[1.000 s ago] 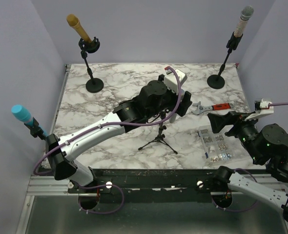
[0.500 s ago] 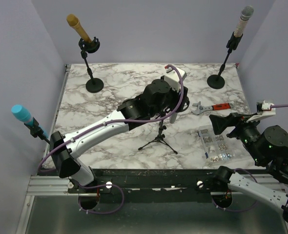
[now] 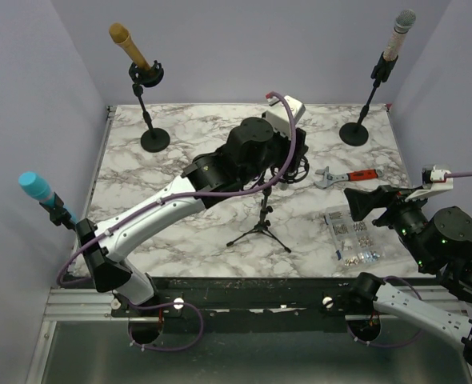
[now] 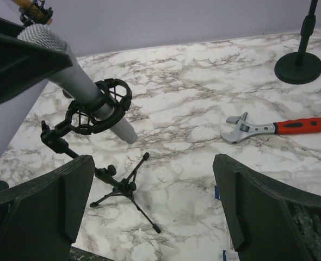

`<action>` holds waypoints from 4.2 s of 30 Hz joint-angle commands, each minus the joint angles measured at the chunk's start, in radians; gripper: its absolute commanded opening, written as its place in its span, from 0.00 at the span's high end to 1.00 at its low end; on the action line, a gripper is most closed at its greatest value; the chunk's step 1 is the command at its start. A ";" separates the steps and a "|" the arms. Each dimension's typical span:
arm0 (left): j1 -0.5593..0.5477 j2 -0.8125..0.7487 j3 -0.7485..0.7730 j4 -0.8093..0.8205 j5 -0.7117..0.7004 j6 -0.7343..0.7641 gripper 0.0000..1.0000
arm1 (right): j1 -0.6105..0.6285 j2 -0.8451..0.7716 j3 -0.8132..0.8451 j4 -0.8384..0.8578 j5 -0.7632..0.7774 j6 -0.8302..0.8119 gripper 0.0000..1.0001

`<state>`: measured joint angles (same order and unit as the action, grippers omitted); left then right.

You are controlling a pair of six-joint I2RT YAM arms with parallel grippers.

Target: Remove the microphone from the stand

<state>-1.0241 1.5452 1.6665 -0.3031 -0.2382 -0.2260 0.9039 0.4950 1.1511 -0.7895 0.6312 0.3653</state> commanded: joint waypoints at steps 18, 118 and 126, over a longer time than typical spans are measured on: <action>0.128 -0.331 0.282 -0.188 0.151 -0.009 1.00 | 0.003 0.013 -0.034 0.027 0.010 0.007 0.00; 1.371 0.545 0.142 -0.571 0.162 -1.056 0.11 | 0.003 0.129 -0.030 0.033 -0.045 0.105 0.00; 1.327 0.486 0.285 -0.585 0.226 -1.028 0.08 | 0.003 0.170 -0.038 0.053 -0.056 0.102 0.00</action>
<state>0.3305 2.0884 1.8664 -0.8715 -0.0662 -1.2755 0.9039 0.6426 1.1240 -0.7551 0.5812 0.4629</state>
